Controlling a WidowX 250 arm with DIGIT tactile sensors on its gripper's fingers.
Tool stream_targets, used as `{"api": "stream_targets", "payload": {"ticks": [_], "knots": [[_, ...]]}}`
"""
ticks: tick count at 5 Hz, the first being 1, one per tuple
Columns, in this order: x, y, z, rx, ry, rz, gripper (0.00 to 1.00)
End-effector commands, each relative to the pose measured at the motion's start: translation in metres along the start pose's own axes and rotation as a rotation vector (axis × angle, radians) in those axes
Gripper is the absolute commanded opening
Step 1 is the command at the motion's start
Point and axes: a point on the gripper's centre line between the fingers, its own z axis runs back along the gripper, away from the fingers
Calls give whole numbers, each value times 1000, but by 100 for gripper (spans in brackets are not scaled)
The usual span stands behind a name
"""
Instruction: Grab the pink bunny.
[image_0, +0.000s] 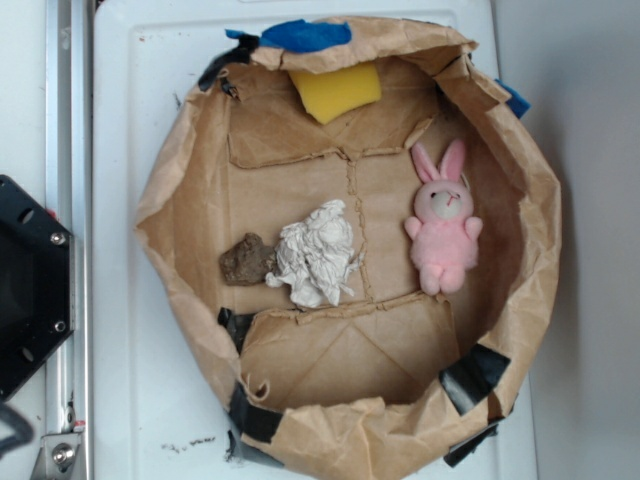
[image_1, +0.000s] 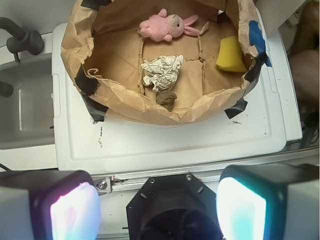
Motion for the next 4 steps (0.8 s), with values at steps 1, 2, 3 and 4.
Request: {"api": "stream_targets", "payload": {"ticks": [1, 2, 3, 4], "knots": [[0, 0, 0, 0, 0, 0, 100], [49, 22, -18, 45, 12, 47, 100], [82, 39, -25, 58, 0, 68, 100], [81, 39, -23, 63, -9, 69, 100]]}}
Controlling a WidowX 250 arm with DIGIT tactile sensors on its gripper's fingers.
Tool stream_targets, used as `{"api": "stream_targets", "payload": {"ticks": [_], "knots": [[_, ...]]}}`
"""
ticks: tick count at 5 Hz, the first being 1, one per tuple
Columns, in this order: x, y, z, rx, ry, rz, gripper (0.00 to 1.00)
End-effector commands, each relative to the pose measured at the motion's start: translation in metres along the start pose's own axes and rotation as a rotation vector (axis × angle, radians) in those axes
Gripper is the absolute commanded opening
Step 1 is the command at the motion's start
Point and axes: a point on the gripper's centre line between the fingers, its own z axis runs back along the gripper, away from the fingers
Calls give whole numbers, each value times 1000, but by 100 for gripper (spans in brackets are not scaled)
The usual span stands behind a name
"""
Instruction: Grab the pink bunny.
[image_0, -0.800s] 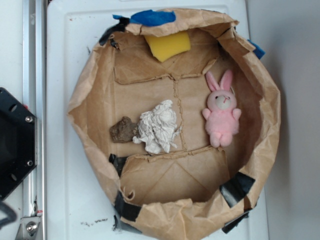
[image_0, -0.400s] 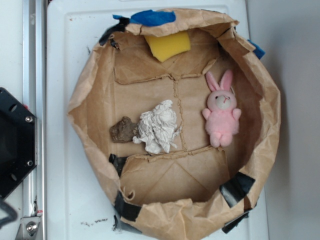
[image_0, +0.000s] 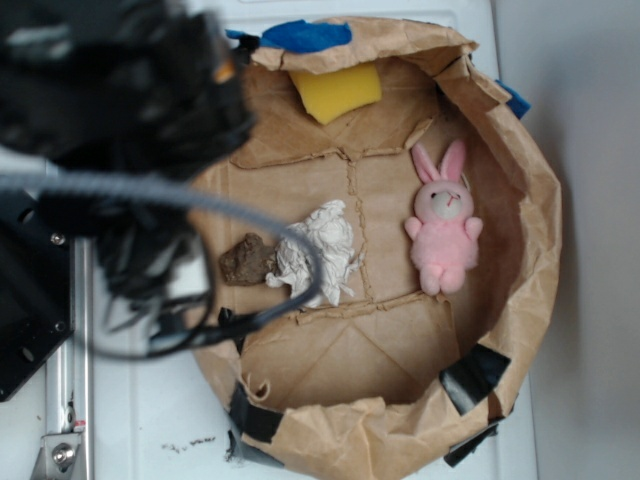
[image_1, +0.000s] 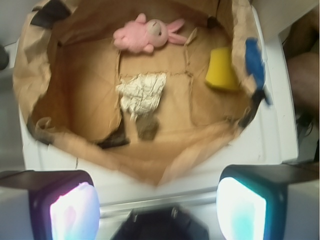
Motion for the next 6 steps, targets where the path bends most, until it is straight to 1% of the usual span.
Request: {"api": "stream_targets", "payload": {"ticks": [1, 2, 5, 6], "knots": [[55, 22, -13, -9, -59, -74, 100], [92, 0, -21, -8, -86, -288, 100], [92, 0, -21, -8, -86, -288, 100], [104, -9, -36, -59, -33, -534, 100]]}}
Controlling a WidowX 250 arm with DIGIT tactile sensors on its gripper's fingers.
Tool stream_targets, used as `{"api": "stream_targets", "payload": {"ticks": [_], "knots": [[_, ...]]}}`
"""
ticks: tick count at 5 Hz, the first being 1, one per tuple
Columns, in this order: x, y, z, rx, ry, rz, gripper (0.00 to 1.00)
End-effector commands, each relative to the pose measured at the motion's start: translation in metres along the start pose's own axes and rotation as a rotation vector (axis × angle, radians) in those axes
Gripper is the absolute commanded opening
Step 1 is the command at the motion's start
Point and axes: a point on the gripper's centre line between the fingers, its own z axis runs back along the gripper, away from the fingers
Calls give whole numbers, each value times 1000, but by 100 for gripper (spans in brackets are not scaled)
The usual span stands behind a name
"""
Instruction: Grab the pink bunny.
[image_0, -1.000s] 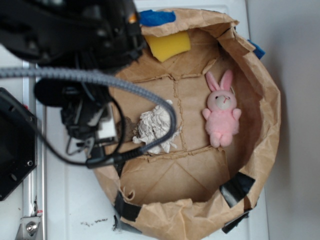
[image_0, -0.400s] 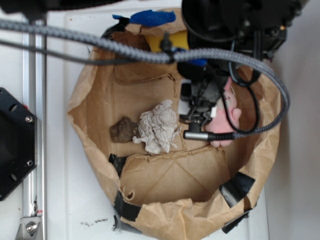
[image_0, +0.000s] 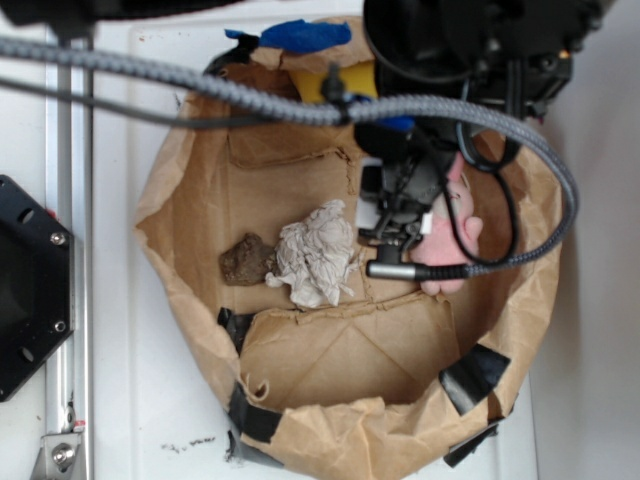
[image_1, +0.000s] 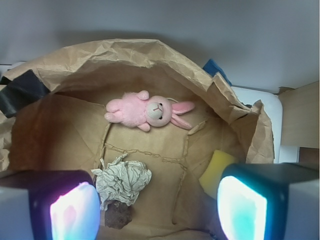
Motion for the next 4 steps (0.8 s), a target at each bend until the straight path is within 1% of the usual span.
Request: {"api": "stream_targets", "payload": {"ticks": [1, 2, 3, 4], "knots": [[36, -17, -15, 2, 65, -497, 100], [37, -20, -23, 53, 94, -752, 100], [23, -39, -24, 157, 107, -1005, 100], [13, -47, -17, 218, 50, -1250, 100]]}}
